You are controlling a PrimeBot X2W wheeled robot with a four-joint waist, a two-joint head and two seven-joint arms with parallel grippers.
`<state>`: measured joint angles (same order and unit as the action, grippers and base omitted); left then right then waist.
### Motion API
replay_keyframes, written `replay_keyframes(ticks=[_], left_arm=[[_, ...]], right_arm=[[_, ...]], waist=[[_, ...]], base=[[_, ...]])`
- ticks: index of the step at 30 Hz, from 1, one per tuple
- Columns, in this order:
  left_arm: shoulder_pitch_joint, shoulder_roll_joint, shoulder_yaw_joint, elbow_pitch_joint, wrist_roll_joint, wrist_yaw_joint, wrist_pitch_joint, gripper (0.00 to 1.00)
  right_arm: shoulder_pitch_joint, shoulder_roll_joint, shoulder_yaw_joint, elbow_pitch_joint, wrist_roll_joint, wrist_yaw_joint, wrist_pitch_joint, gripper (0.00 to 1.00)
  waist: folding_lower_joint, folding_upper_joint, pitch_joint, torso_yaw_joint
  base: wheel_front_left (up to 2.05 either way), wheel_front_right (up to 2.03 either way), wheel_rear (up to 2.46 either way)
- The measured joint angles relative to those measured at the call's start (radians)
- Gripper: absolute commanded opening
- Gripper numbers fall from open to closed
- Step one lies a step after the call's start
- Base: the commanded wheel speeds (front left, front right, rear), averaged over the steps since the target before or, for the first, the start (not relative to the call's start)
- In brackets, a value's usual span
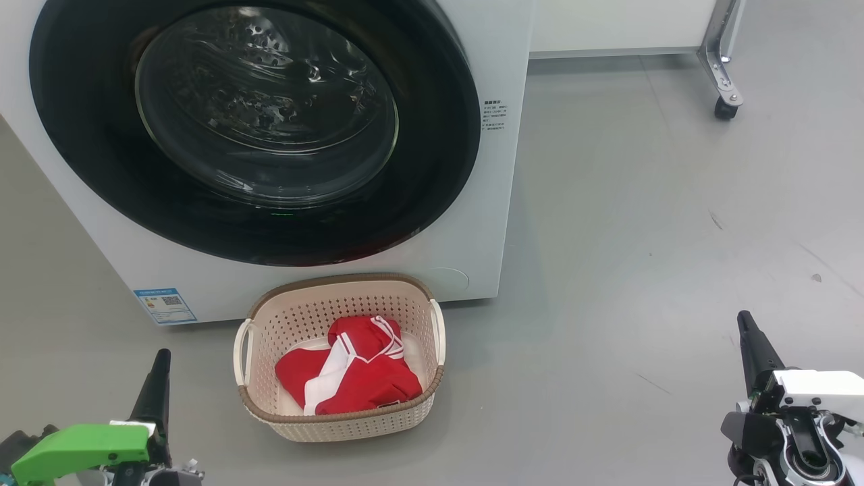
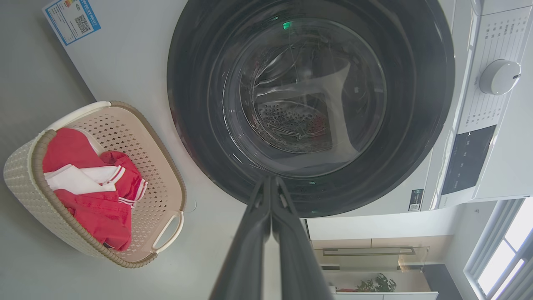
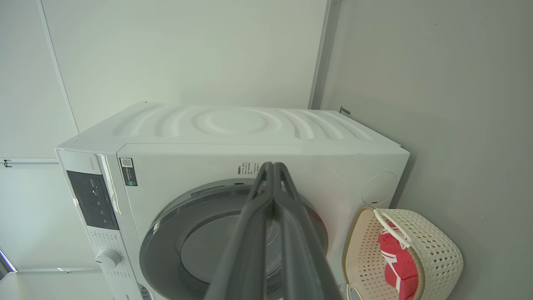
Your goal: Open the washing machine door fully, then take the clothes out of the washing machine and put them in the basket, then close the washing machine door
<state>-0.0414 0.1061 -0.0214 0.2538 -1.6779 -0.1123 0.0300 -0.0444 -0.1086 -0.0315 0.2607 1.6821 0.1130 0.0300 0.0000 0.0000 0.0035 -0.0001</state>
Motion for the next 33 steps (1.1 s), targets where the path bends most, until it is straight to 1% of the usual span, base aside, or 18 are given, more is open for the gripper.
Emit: replay_keyframes(ticks=[33], left_arm=[[-0.001,-0.003,0.004,0.013,0.000,-0.007,0.001,0.00]], right_arm=[[-0.009,0.004,-0.004,0.010,0.000,0.001,0.001,0.00]], waist=[[0.0000,0.0000,-0.001,0.000]], base=[[0.00,0.00,0.00]])
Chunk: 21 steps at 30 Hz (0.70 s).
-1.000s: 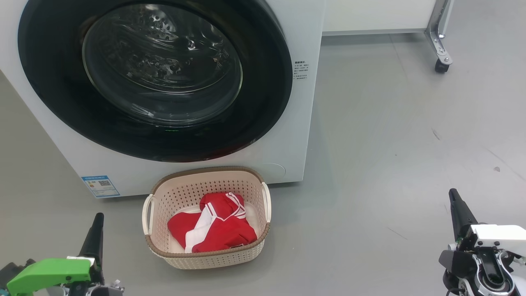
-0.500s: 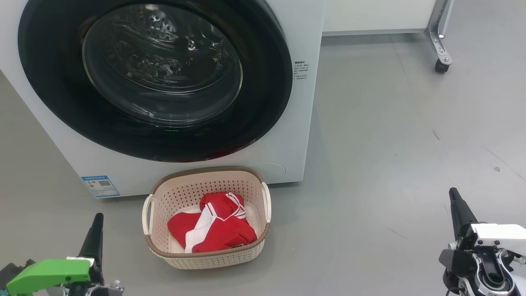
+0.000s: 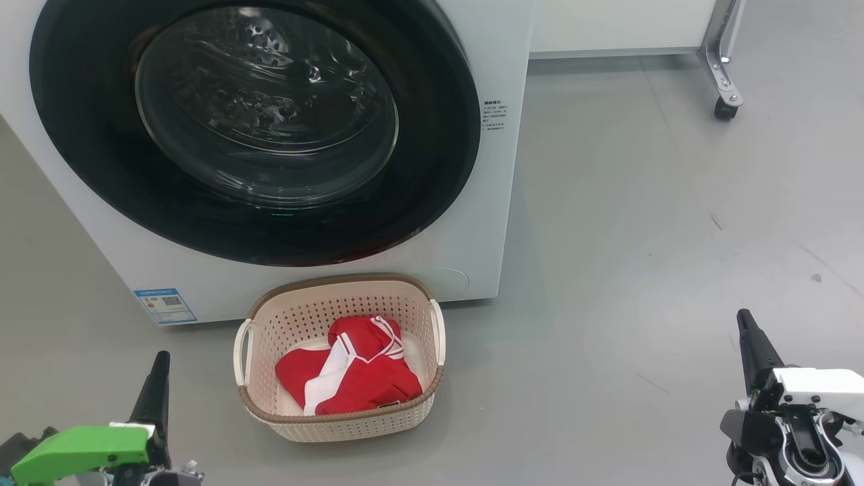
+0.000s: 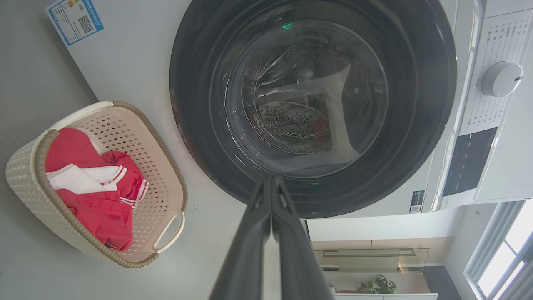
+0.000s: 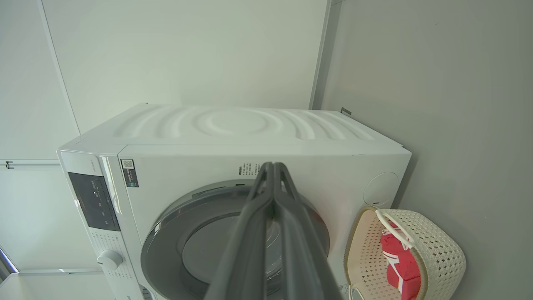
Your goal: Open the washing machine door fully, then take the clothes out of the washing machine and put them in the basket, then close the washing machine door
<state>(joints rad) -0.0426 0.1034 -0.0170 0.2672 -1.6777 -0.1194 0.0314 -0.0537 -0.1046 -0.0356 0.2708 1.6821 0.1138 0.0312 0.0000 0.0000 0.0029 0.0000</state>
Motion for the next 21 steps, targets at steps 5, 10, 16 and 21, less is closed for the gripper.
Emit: replay_keyframes(ticks=[5,10,16,21], left_arm=[[0.000,0.000,0.001,0.001,0.000,0.000,0.003,0.00],[0.000,0.000,0.001,0.003,0.000,0.000,0.003,0.00],[-0.001,-0.001,0.002,0.005,0.000,0.000,0.003,0.00],[-0.001,-0.001,0.003,0.005,0.000,0.000,0.004,0.00]], right_arm=[[0.000,0.000,-0.001,0.001,0.000,0.001,0.000,0.00],[0.000,0.001,-0.001,0.001,0.000,0.001,0.000,0.00],[0.000,0.002,-0.002,0.002,0.000,0.001,0.000,0.00],[0.000,0.002,-0.002,0.004,0.000,0.002,0.000,0.00]], waist=[[0.0000,0.0000,0.000,0.000],[0.0000,0.0000,0.000,0.000],[0.0000,0.0000,0.000,0.000],[0.0000,0.0000,0.000,0.000]], base=[[0.00,0.00,0.00],[0.00,0.00,0.00],[0.00,0.00,0.00],[0.00,0.00,0.00]])
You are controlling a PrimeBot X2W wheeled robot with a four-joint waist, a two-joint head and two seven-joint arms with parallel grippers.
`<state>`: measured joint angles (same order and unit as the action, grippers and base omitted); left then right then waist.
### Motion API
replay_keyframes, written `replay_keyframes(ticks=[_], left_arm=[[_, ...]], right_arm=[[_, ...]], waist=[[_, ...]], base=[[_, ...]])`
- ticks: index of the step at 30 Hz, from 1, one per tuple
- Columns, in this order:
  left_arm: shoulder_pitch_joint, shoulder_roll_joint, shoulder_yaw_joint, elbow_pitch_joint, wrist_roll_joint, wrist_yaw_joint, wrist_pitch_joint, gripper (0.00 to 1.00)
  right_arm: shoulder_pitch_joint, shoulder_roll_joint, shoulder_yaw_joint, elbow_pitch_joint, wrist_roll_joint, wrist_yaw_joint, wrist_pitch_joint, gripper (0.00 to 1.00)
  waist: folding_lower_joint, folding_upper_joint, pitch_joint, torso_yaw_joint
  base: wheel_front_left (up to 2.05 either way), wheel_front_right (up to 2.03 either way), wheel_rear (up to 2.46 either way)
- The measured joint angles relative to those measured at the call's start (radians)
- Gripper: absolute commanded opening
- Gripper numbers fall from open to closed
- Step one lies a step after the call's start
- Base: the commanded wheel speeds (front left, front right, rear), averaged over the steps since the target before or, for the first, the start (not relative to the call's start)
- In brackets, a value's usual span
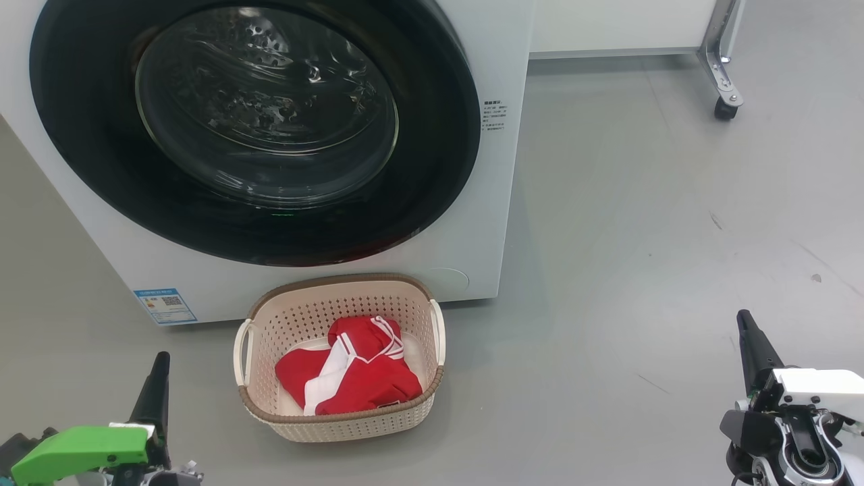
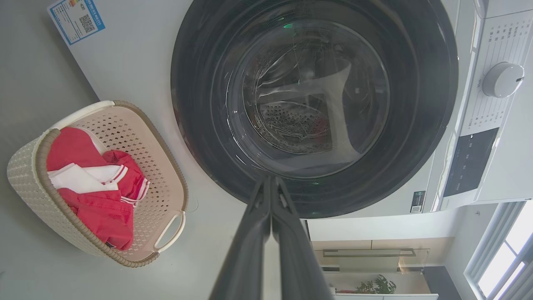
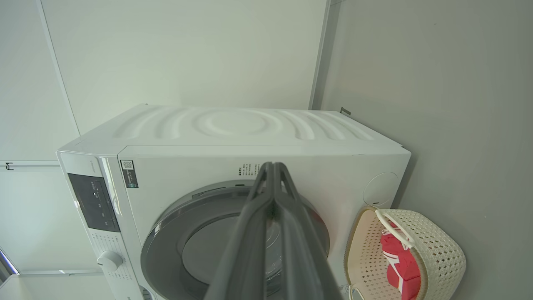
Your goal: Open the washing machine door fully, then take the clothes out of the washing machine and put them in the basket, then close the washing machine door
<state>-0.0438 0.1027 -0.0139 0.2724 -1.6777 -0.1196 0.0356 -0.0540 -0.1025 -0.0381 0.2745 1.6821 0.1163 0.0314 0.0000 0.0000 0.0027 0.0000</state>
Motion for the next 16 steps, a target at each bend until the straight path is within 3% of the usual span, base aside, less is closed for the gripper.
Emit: replay_keyframes(ticks=[16], left_arm=[[-0.001,-0.001,0.002,0.003,0.000,0.000,0.003,0.00]], right_arm=[[0.000,0.001,-0.003,0.002,0.000,0.000,0.000,0.00]], waist=[[0.0000,0.0000,0.000,0.000]], base=[[0.00,0.00,0.00]])
